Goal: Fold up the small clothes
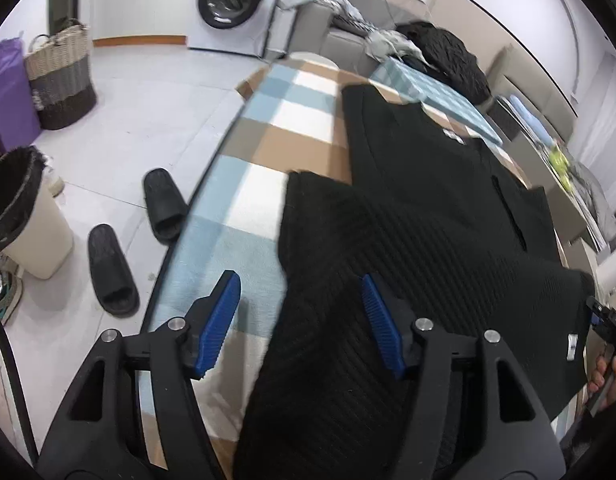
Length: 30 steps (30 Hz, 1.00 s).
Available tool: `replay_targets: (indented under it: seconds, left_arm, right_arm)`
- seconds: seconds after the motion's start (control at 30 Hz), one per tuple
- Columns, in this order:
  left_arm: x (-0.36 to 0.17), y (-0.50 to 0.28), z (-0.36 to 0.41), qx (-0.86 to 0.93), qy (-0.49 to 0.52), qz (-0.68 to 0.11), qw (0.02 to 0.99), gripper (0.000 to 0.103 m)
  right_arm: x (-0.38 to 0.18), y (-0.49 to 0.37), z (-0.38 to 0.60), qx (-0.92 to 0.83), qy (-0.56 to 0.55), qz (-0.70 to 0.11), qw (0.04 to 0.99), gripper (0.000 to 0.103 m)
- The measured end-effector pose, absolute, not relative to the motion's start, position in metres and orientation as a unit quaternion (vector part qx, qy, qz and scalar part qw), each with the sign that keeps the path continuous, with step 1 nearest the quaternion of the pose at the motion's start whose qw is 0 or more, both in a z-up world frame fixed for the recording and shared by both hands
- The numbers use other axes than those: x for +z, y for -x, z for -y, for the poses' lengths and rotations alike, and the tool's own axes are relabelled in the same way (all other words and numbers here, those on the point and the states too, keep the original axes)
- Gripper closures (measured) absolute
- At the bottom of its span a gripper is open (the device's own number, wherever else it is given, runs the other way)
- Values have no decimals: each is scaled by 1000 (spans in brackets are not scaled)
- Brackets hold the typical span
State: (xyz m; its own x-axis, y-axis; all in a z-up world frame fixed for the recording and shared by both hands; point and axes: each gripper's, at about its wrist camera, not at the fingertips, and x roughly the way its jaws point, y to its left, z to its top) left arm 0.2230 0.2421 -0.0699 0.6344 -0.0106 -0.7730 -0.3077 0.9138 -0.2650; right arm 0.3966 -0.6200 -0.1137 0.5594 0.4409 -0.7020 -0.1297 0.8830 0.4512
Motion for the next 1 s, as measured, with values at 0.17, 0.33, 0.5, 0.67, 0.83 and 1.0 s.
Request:
replay_targets:
  seconds: [0.17,0.33,0.5,0.67,0.83,1.0]
  left_arm:
    - [-76,-244,-230,67,187,-432,880,46]
    - [-74,-250,-216,52,157,-419,893,82]
    - [-73,-249,-201,40,126,-426,895,91]
    - [-72,-234,-192,30,116,-429,895,92]
    - [-68,-210,-195,30,125,-429,894,91]
    - [-65,-190,-205,46,145,-435,887,73]
  right_arm:
    - [-128,-412,606,197,-174,-460,848,42]
    - [-127,-422,575,222,-128,-461,850,71]
    - [-128,-422,570,223,-117,-468,847,81]
    - [-129,-416,571,222,-107,-474,846,83]
    - [-126,-403,578,226,-97,-481,842,83]
    - [-114,-387,595,233,-108,-467,846,66]
